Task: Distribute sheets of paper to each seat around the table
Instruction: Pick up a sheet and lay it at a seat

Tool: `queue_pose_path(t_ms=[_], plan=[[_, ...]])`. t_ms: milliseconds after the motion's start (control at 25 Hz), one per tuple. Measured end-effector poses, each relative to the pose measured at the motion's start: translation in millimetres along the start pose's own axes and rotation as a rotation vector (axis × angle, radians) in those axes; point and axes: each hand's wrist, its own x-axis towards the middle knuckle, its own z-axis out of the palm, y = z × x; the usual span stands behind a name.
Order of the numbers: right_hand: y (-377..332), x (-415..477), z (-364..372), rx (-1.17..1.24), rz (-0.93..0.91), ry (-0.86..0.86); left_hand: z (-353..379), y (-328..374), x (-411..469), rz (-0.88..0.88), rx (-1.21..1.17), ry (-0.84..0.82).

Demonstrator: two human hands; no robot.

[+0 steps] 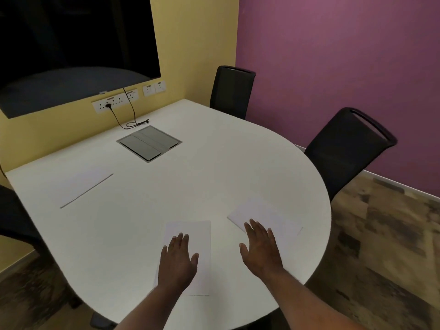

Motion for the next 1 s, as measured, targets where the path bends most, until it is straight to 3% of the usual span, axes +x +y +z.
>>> queue_pose_path(t_ms=[480,1000], plan=[[160,18,-60,0.009,-0.245,-0.1,54,195,-35,-0.106,0.146,0.013],[252,87,-84,0.011,-0.267,-0.118,102,269,12,-0.192,0.091,-0.019]])
